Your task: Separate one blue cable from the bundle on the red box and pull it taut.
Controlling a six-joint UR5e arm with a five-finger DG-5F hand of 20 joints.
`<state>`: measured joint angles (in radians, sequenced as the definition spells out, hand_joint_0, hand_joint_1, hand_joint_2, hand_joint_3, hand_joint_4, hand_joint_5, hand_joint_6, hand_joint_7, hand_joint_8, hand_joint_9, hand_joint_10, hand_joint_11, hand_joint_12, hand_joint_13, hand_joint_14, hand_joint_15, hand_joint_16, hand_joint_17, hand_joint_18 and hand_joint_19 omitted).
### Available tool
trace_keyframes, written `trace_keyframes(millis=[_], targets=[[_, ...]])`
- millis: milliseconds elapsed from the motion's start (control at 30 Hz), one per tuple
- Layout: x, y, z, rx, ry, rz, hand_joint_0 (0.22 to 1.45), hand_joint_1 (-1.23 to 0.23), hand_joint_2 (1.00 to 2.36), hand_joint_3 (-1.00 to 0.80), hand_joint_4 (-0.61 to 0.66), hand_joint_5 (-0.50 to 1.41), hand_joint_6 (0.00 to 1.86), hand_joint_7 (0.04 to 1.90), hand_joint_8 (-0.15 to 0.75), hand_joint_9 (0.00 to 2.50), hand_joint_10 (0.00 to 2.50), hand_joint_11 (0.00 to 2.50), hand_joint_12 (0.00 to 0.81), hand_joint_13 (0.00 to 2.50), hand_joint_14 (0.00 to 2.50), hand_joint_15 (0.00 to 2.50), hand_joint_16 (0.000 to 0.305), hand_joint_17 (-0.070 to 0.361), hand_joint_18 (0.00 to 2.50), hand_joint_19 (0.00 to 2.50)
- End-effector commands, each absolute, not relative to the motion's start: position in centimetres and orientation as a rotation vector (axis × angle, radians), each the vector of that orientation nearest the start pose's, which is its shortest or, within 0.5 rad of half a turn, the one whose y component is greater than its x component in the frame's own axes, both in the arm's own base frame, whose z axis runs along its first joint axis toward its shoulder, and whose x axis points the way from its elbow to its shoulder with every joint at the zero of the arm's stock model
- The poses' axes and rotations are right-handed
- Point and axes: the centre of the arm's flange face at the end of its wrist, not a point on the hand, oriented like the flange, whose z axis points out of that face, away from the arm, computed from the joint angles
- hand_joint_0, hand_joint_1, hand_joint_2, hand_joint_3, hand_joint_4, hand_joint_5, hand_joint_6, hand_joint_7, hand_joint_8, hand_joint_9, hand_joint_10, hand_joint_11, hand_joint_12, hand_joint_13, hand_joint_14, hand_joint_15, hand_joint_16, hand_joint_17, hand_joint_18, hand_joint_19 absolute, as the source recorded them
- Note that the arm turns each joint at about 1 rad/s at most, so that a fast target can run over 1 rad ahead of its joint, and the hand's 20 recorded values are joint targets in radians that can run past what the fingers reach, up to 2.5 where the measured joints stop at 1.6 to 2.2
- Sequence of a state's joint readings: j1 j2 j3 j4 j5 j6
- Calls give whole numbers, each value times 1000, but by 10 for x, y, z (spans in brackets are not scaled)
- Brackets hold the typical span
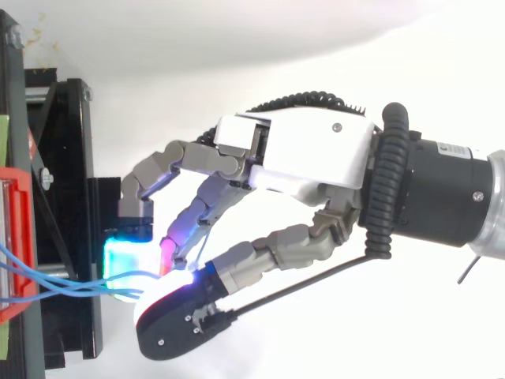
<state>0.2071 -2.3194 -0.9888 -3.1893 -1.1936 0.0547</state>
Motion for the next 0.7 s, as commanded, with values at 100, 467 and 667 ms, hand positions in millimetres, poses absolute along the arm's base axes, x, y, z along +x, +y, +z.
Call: trace_keyframes(millis=[100, 467, 667], targets=[[761, -14, 299, 1429, 1237, 965, 432, -788, 1000, -500, 22, -102, 916, 919, 231, 1092, 14, 416, 348, 887, 18, 438, 47, 106, 788, 442], [756, -18, 309, 1433, 1242, 955, 619, -819, 1016, -187, -23, -110, 923, 997, 222, 1066, 14, 442, 318, 869, 19, 442, 41, 92, 746, 462], [756, -18, 310, 1433, 1241, 956, 748, -924, 1000, -500, -192, -125, 938, 981, 185, 1015, 15, 445, 296, 845, 18, 426, 36, 82, 746, 425]])
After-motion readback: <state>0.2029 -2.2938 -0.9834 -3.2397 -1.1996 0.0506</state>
